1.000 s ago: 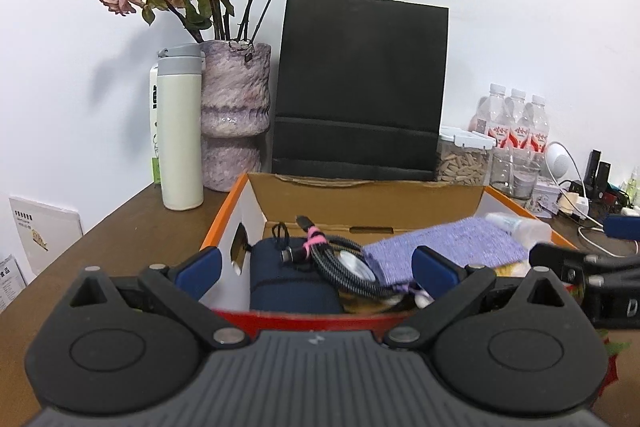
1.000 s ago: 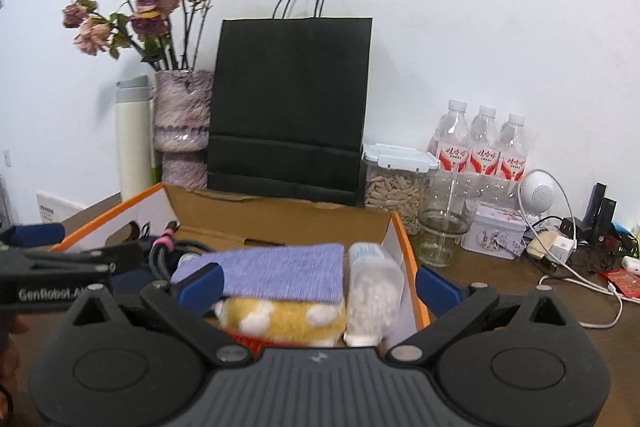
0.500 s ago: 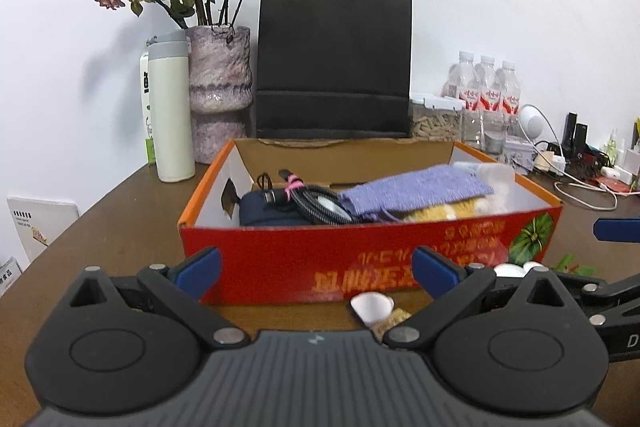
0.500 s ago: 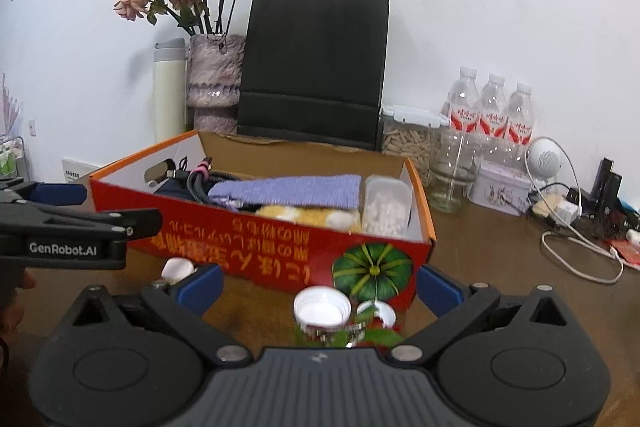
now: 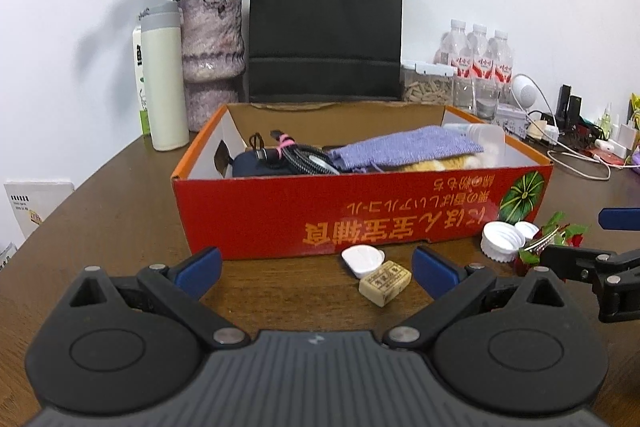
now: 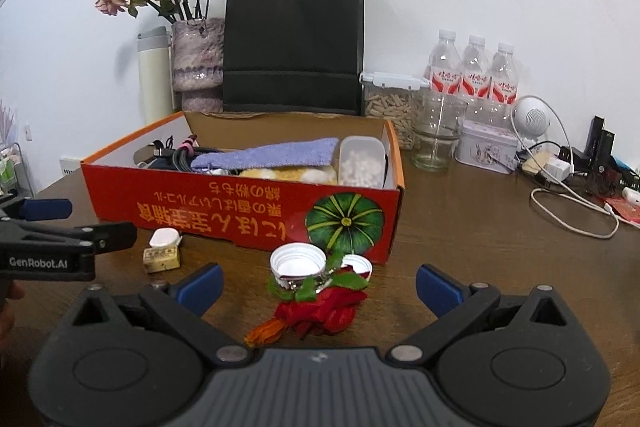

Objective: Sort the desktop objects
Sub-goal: 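Withdraw both tools and move right tool to the red rose, then grasp the red rose with right tool while left tool grasps the beige block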

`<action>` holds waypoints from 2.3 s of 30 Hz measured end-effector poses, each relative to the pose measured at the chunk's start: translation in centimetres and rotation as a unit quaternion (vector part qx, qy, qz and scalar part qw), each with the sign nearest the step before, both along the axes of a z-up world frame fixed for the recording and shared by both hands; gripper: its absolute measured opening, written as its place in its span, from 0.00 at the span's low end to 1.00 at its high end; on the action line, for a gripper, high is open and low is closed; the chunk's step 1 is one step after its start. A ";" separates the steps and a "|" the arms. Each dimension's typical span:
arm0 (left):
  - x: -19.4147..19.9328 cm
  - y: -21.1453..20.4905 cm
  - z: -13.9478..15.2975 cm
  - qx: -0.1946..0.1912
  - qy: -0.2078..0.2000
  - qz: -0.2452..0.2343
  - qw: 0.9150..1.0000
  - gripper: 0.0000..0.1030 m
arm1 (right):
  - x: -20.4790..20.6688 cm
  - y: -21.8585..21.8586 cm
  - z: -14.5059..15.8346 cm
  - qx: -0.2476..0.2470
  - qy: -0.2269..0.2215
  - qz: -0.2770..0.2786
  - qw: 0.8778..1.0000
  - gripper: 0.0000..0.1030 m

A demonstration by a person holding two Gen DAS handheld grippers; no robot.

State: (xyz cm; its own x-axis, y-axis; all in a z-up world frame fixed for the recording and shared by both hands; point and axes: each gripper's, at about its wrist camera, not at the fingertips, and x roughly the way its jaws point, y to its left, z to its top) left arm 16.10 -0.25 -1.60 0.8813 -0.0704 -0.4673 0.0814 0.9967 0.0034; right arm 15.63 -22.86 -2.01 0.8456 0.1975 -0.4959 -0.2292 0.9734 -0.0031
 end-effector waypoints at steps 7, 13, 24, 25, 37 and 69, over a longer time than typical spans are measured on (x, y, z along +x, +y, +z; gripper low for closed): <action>0.3 -0.2 -0.3 0.000 0.018 -0.008 1.000 1.00 | 1.0 0.3 -1.4 -0.003 0.032 -0.001 0.999 0.94; 0.5 -0.4 -0.5 0.004 0.024 -0.010 1.000 1.00 | 1.9 0.0 -1.9 0.010 0.047 -0.014 0.999 0.86; 1.3 -1.3 -0.9 -0.001 0.053 -0.011 0.999 1.00 | 2.5 0.5 -2.2 0.004 0.060 -0.009 0.998 0.41; 1.4 -1.5 -1.0 -0.001 0.056 -0.013 0.998 1.00 | 2.3 0.5 -2.1 0.005 0.059 -0.006 0.998 0.40; 2.3 -2.5 -1.3 -0.002 0.073 0.003 0.997 1.00 | 1.1 -1.0 -0.3 0.031 0.024 -0.002 0.999 0.36; 3.2 -3.8 -1.4 -0.002 0.085 0.000 0.996 0.35 | 1.3 -3.2 -0.7 0.025 0.023 -0.016 0.999 0.36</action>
State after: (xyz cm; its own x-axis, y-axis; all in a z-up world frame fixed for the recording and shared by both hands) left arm 19.29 -4.07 -3.01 0.7892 -0.0718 -0.6099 0.0801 0.9967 -0.0136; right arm 16.93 -26.10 -2.67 0.8283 0.1970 -0.5245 -0.1972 0.9787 0.0561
